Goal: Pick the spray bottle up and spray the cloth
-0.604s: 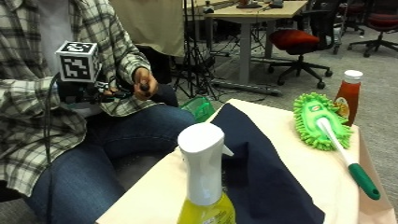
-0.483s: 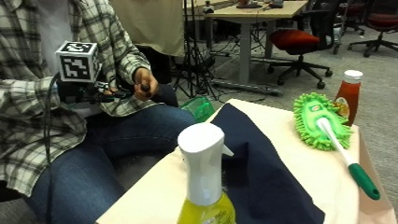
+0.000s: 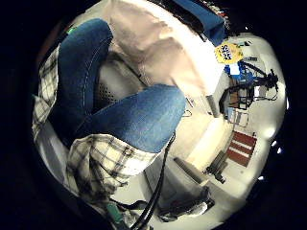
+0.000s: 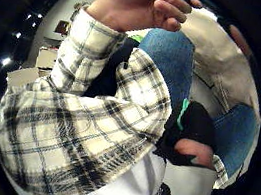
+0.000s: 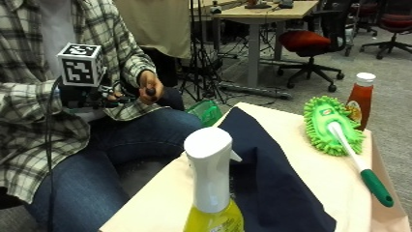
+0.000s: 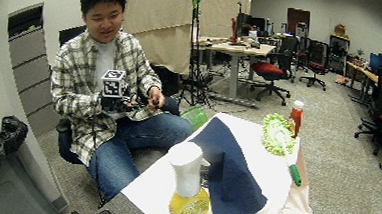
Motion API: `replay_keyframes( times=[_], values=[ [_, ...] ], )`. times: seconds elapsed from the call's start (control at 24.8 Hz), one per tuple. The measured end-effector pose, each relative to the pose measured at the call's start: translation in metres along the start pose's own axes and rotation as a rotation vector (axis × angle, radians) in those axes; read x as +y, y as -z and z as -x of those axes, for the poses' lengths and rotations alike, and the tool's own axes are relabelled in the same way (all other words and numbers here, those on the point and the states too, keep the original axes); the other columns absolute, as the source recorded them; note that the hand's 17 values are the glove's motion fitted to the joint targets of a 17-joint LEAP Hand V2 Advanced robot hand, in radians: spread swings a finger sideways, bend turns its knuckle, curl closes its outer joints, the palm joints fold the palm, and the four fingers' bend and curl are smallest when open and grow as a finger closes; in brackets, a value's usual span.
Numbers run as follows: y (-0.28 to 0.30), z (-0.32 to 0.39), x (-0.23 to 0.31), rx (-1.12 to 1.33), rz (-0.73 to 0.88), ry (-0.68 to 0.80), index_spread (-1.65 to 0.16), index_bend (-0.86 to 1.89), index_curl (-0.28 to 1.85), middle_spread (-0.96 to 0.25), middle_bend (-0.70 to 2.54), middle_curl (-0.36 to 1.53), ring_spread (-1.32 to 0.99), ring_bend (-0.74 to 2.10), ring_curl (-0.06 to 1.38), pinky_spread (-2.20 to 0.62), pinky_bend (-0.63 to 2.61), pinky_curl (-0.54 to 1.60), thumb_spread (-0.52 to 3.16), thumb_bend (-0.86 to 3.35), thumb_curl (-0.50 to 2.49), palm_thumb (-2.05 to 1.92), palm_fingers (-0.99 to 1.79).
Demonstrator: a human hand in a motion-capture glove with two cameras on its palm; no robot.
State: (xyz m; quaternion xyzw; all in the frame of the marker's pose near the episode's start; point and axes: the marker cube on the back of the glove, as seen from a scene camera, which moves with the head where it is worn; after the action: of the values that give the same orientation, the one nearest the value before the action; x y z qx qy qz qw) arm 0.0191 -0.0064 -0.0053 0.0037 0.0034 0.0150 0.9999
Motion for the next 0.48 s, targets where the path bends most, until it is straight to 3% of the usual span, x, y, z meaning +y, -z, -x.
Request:
replay_keyframes(
  times=[0.48],
  values=[
    [0.018, -0.039, -0.022, -0.073, -0.045, -0.112, -0.30, 0.24, 0.29, -0.07, 0.20, 0.23, 0.06, 0.27, 0.18, 0.18, 0.17, 0.18, 1.12, 0.31, 0.34, 0.61, 0.24]
  ],
)
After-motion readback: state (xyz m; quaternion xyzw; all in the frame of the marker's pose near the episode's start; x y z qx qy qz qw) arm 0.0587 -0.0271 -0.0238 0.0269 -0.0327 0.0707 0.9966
